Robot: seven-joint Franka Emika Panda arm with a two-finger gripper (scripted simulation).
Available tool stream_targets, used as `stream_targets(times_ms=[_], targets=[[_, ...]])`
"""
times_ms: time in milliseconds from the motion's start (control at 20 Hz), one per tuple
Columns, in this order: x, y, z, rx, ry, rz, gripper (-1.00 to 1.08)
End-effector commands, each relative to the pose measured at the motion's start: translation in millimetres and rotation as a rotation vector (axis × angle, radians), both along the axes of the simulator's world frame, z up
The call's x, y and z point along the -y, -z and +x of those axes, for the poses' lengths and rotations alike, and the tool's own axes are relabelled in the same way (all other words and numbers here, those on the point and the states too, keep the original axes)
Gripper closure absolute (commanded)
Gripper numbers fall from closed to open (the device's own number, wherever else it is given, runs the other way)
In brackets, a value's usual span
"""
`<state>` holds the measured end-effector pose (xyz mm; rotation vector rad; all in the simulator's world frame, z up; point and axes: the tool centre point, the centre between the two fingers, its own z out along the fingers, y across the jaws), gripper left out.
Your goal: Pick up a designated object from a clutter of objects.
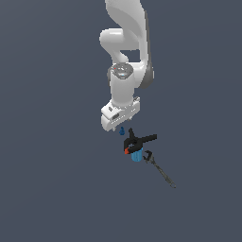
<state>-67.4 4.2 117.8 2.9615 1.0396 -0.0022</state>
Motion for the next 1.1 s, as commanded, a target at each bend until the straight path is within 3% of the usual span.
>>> stream_targets(times_ms=[0, 400, 1050], targets=[[-1, 9, -7, 0.001, -0.045, 0.001, -0.92], [-2, 24, -19, 0.000, -0.120, 0.003, -0.92], [-2, 46, -21, 0.000, -0.124, 0.003, -0.92]])
